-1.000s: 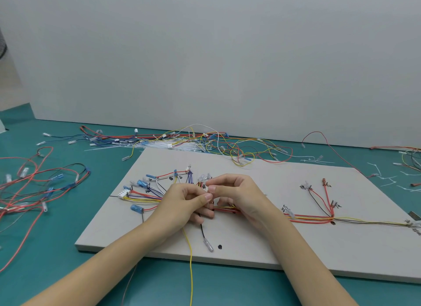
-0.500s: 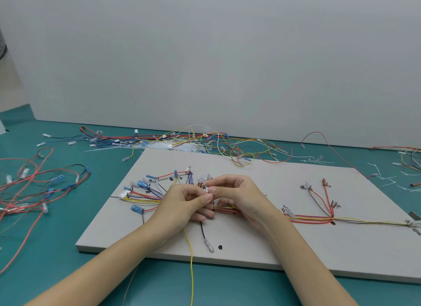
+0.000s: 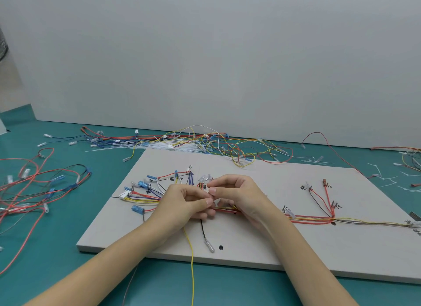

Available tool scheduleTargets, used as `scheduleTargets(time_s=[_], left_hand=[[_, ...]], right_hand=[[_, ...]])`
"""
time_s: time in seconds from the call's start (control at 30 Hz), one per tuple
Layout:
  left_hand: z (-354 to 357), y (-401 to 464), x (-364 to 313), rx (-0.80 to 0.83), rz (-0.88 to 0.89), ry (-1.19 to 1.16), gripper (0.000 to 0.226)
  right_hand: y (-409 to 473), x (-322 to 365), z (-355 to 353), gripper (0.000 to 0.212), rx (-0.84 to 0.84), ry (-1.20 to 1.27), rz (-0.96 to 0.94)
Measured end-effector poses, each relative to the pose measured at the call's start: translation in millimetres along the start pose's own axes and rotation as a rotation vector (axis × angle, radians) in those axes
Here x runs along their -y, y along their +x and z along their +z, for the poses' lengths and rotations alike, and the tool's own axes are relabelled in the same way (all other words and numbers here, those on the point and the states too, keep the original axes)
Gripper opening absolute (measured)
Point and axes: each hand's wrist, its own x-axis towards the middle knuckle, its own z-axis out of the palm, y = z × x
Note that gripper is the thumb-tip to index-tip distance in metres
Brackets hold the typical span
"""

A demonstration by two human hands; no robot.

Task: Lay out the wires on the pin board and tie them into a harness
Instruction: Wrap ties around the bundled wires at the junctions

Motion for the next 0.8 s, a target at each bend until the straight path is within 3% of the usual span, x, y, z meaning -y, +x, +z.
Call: scheduleTargets(time_s=[0.5,0.8], left_hand=[[0.7,0.4,4.3,-0.100,0.004,-0.011,0.007],[-3.3,0.2,0.2,-0.048,0.009,-0.041,0.011]], right_hand=[[0.8,-0.1,-0.8,0.021,0.008,-0.008,0.015],[-0.6,0.8,-1.9,0.017,0.022,-0.016,0.018]])
